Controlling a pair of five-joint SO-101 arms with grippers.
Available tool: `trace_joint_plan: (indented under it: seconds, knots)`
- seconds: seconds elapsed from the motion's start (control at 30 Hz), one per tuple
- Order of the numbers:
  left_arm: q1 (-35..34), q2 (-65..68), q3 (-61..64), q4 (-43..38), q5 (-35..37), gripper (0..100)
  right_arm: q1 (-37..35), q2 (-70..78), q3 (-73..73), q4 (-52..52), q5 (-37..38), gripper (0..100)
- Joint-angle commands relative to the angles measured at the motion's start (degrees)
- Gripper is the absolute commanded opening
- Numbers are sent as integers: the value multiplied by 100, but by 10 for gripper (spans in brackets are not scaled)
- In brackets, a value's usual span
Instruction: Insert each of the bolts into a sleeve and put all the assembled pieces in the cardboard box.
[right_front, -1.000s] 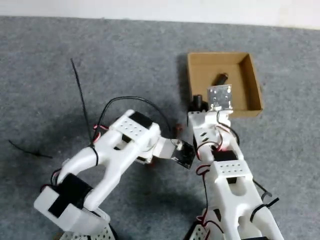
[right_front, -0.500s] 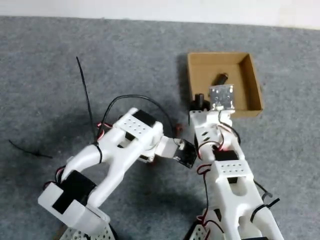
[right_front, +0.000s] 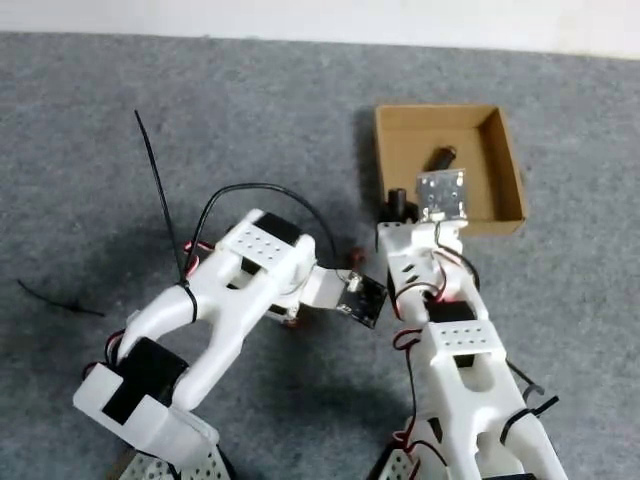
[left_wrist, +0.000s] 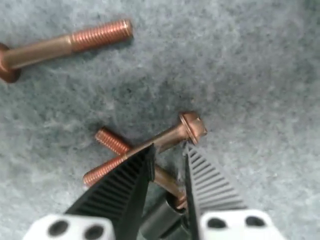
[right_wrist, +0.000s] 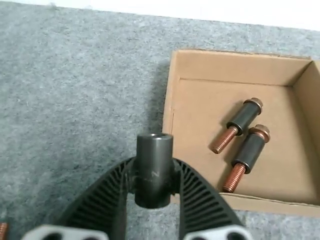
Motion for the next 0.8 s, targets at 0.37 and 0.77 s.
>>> trace_joint_plan:
  seconds: [0.37, 0.77]
  knots:
    - [-84, 48, -171, -1582, 2532, 104, 4, -101, -75, -92, -18, 5]
    - [-145, -673, 215, -1697, 2804, 105, 22, -110, -75, -101, -18, 5]
